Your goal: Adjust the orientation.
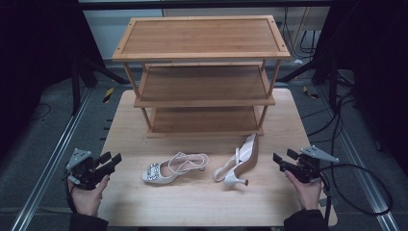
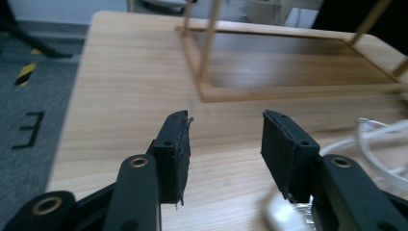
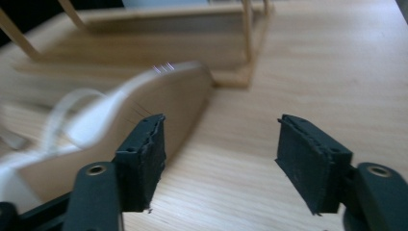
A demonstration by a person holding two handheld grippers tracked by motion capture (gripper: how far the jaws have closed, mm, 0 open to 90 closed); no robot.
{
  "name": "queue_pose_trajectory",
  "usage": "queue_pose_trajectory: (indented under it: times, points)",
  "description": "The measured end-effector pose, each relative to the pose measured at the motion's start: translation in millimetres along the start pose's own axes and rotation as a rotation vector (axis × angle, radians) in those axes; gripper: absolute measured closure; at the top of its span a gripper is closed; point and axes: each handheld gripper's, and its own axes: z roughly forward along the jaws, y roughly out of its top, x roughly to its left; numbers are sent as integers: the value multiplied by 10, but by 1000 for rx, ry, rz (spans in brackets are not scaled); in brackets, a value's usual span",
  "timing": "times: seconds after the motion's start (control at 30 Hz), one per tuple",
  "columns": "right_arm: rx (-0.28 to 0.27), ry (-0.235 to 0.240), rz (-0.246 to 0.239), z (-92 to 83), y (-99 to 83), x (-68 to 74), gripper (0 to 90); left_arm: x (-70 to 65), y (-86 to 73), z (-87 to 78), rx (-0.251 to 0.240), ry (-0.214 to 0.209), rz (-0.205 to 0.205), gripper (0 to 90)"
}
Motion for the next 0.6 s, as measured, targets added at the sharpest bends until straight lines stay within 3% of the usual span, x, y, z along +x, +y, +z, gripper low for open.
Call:
queue_pose_trajectory:
  times: [0.2,0.27,0.37,0.4,0.43,0.6]
  points:
    - [-1,45,-56,-29,98,164,442,-321,46,167,44,-53,75,533]
    - [11,56,-102,-23,144,232,460,-427,61,212,45,-66,102,551]
    - [8,80,-147,-32,233,335,496,-584,98,269,45,-127,108,611]
    - [8,80,-147,-32,233,335,496,-584,98,269,45,-127,108,632]
    - [10,106,-165,-13,295,400,526,-703,125,319,53,-165,111,649]
    - [28,126,-232,139,459,531,616,-1064,181,465,72,-244,162,748]
